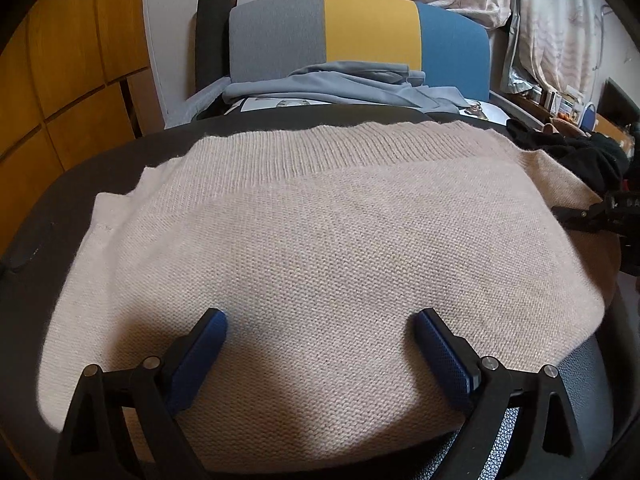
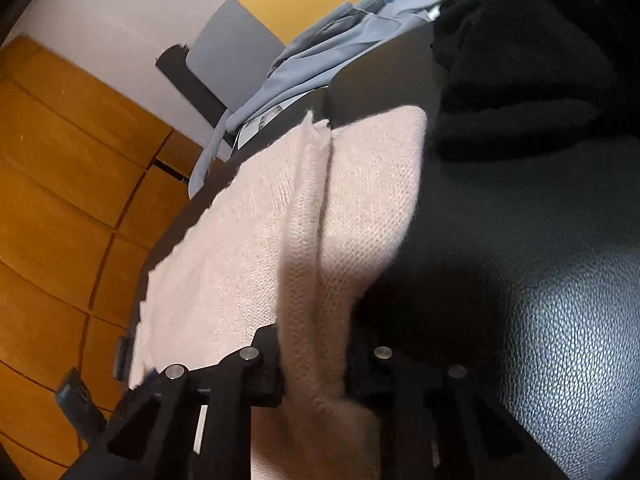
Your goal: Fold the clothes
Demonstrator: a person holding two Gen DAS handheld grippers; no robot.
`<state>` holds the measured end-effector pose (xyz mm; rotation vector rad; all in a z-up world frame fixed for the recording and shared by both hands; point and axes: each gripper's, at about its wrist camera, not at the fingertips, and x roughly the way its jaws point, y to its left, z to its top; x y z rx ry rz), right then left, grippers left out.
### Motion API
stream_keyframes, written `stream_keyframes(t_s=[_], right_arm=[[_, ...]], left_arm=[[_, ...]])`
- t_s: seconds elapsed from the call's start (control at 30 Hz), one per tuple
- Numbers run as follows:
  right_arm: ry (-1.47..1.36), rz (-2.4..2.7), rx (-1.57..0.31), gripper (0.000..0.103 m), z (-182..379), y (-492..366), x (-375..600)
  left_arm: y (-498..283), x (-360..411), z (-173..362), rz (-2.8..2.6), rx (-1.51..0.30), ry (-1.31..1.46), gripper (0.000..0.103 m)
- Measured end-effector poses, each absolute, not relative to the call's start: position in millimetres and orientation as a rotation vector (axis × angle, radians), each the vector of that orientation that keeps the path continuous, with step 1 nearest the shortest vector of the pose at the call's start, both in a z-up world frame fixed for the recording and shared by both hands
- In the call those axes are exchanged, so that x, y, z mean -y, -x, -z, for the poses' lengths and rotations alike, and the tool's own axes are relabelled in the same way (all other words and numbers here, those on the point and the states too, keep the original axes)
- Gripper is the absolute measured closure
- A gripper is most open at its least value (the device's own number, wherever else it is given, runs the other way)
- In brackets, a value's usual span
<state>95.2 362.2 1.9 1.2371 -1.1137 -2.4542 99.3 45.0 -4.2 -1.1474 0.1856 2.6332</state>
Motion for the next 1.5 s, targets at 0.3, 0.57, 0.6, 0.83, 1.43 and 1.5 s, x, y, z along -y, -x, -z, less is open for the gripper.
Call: stream_keyframes(t_s=[0.3,0.57,0.6,0.83,1.43,1.5], right_arm=[[-0.891,2.084,1.735,0.085,8.1,-157.8,-406.8],[-0.809,2.087,1.928,0.085,-1.4,-219.1,-454.5],[-0.807,2.096,1.95,0.085,-1.5,-222.8,-458.8],[-0.801,2.103,1.962,0.085,-24.7,-214.3,-450.9],[-1.082,2.148,1.187,0.085,-127.0,-110.4,-224.8],[-1.179,2.141,1.091,0.085,-111.8,-100.3,-186.9]], left_arm=[[-127.8,-59.7,0.7,-2.572,-0.192,1.17,0.012],[-162.2,-84.4,-19.1,-2.399,-0.207,1.129,0.016],[-163.9,-80.5,-23.7,-2.41,-0.211,1.109,0.016],[-148.1,-10.4,-17.8,-2.647,-0.367,1.107,0.015],[-151.3,28.6,12.8,-2.648,-0.037,1.028,0.01],[-150.1,27.9,11.5,-2.644,-0.033,1.02,0.01]])
